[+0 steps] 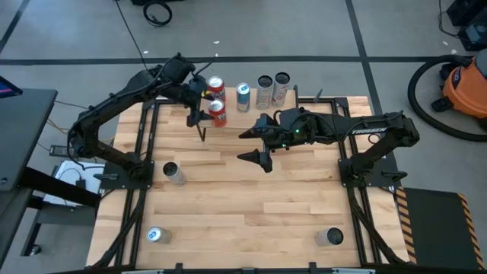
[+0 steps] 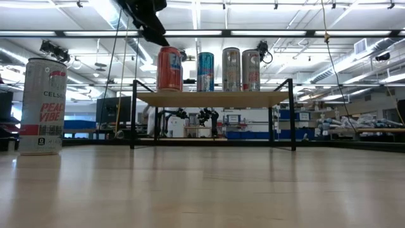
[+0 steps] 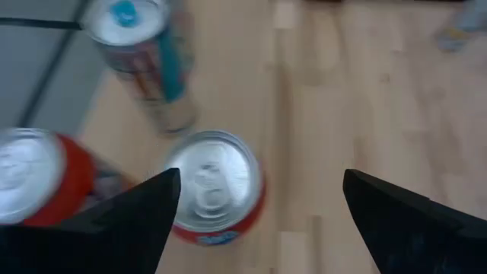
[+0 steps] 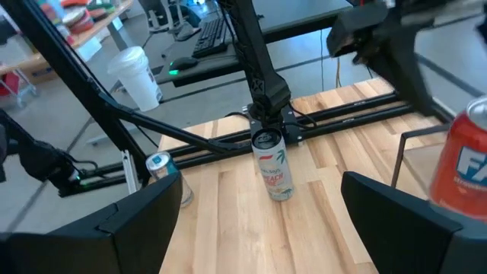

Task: Place canned beverage on shelf
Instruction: Put the left red soda can on the shelf

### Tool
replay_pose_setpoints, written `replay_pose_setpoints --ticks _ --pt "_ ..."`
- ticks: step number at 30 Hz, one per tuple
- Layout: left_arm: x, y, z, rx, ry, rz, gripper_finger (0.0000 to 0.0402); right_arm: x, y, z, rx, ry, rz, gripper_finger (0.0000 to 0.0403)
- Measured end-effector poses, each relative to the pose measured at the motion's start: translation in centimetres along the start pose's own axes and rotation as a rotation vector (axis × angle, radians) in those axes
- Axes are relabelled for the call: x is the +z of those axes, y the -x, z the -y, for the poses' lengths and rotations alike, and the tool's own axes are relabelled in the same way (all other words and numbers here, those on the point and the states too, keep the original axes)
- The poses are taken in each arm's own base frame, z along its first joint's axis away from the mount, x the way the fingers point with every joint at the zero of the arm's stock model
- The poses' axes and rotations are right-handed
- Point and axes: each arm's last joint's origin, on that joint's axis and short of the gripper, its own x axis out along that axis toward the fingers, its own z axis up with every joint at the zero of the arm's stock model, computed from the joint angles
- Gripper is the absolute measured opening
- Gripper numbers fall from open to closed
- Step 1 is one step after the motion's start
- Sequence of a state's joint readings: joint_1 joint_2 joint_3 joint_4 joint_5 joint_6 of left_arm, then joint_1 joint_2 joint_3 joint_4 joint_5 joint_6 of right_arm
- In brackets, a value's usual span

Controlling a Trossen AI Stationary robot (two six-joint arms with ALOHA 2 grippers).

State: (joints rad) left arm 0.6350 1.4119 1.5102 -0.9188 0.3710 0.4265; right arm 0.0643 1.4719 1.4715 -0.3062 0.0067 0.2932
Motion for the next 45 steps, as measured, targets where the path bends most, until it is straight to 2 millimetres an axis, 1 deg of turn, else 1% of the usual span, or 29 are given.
replay_pose_setpoints --ticks 3,5,10,14,16,19,24,28,30,33,35,38,45 --pt "0.5 0.2 0.2 0.082 0.004 -0.024 0.0373 0.1 0.0 0.0 0.003 -0.032 0.01 0.0369" --pt "0.6 0.3 0.3 0.096 0.003 -0.025 0.0373 0.2 0.0 -0.1 0.006 -0.043 0.018 0.0369" --pt "1.0 0.0 1.2 0.07 0.002 -0.021 0.0373 0.3 0.0 -0.1 0.011 -0.047 0.035 0.0369" --pt "1.4 -0.5 2.5 0.032 -0.03 -0.022 0.0373 0.4 0.0 -0.1 0.014 -0.049 0.043 0.0369" --pt "1.6 -0.7 3.2 0.013 -0.043 -0.021 0.0373 0.7 0.0 -0.2 0.011 -0.043 0.077 0.0369" --pt "1.7 -0.9 4.1 -0.016 -0.04 -0.033 0.0373 1.2 0.1 0.0 -0.006 0.011 0.125 0.0369" --pt "2.0 -1.3 6.0 -0.062 -0.056 -0.056 0.0373 1.3 0.1 0.5 -0.035 0.15 0.123 0.0369" --pt "2.2 -1.5 7.1 -0.026 -0.04 -0.073 0.0373 1.4 0.1 1.0 -0.048 0.139 0.125 0.0369" --pt "2.1 -1.8 7.3 0.008 -0.029 -0.088 0.0373 1.5 0.1 1.2 -0.053 0.123 0.127 0.0369" --pt "1.3 -2.7 7.4 0.037 -0.008 -0.126 0.0373 1.6 0.1 1.5 -0.061 0.113 0.129 0.0369" --pt "0.7 -3.3 7.3 0.059 -0.002 -0.154 0.0373 1.6 0.1 1.5 -0.063 0.112 0.13 0.0369" --pt "0.2 -4.1 7.1 0.088 0.004 -0.152 0.0373 1.6 0.1 1.5 -0.063 0.112 0.129 0.0369" --pt "0.1 -4.4 6.8 0.129 0.003 -0.14 0.0373 1.6 0.1 1.6 -0.063 0.114 0.128 0.0369"
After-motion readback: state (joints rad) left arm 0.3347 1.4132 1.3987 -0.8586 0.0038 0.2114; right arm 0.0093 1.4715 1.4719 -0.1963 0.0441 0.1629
